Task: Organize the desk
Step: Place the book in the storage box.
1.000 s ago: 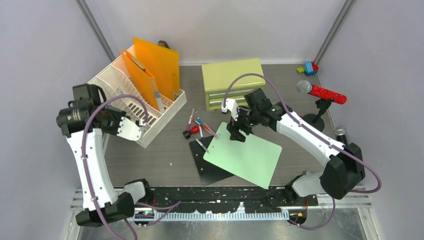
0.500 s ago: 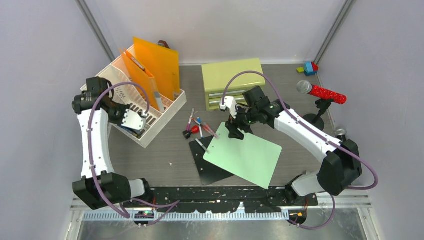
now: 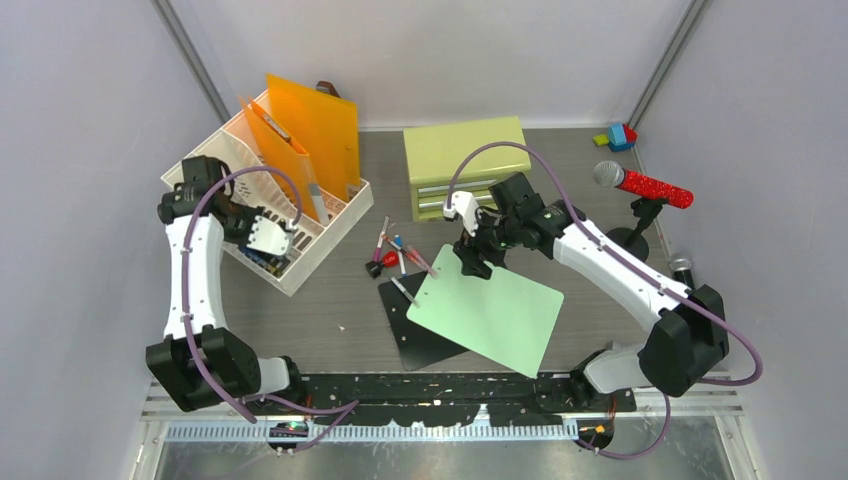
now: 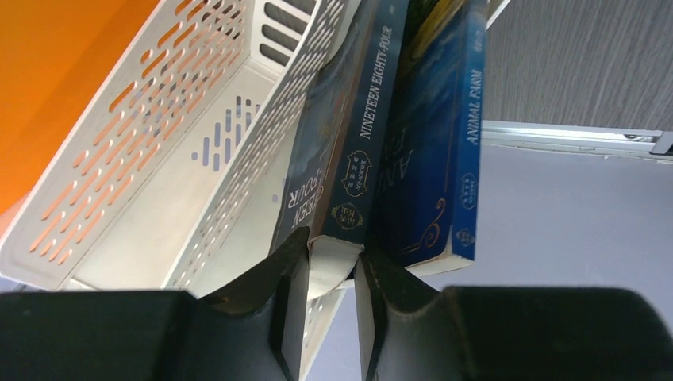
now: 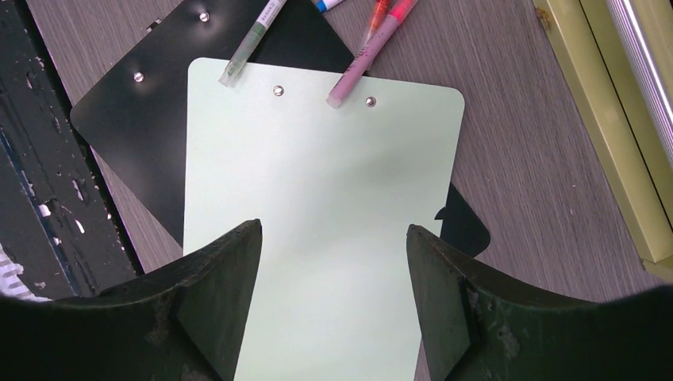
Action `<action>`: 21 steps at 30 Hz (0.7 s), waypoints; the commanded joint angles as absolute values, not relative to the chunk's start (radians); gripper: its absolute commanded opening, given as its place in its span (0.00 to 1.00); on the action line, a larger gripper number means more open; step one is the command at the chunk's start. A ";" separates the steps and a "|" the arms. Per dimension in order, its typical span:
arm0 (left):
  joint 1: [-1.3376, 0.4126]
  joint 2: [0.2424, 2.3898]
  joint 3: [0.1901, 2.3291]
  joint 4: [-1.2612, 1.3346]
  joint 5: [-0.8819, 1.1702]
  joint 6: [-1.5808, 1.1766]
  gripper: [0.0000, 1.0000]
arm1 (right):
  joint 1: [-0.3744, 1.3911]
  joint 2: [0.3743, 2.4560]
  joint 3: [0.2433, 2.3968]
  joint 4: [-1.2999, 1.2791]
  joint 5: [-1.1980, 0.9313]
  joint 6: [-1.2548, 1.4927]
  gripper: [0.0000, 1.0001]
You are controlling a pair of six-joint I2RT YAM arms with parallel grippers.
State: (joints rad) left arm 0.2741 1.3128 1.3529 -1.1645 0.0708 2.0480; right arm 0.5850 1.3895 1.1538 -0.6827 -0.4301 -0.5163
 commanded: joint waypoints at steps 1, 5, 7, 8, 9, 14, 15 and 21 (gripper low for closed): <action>0.282 1.250 1.356 -1.081 0.050 2.174 0.31 | 0.581 1.353 1.170 -0.697 -0.408 -0.483 0.73; 0.281 1.222 1.355 -1.064 0.077 2.171 0.43 | 0.581 1.340 1.169 -0.712 -0.388 -0.472 0.73; 0.281 1.206 1.357 -1.054 0.092 2.166 0.51 | 0.581 1.326 1.163 -0.716 -0.376 -0.467 0.73; 0.281 1.198 1.357 -1.053 0.098 2.166 0.62 | 0.581 1.315 1.159 -0.718 -0.374 -0.466 0.73; 0.281 1.191 1.356 -1.052 0.103 2.169 0.69 | 0.581 1.309 1.157 -0.720 -0.367 -0.463 0.73; 0.279 1.123 1.337 -1.018 0.166 2.187 0.88 | 0.581 1.279 1.159 -0.750 -0.329 -0.455 0.73; 0.278 1.109 1.343 -1.009 0.205 2.170 0.92 | 0.581 1.275 1.159 -0.758 -0.321 -0.453 0.73; 0.215 1.047 1.394 -1.028 0.322 1.908 1.00 | 0.581 1.264 1.150 -0.791 -0.258 -0.428 0.74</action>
State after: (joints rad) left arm 0.2592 1.0981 1.3495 -1.0492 0.2092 2.0277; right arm 0.5850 1.2953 1.1500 -0.7647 -0.3103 -0.4564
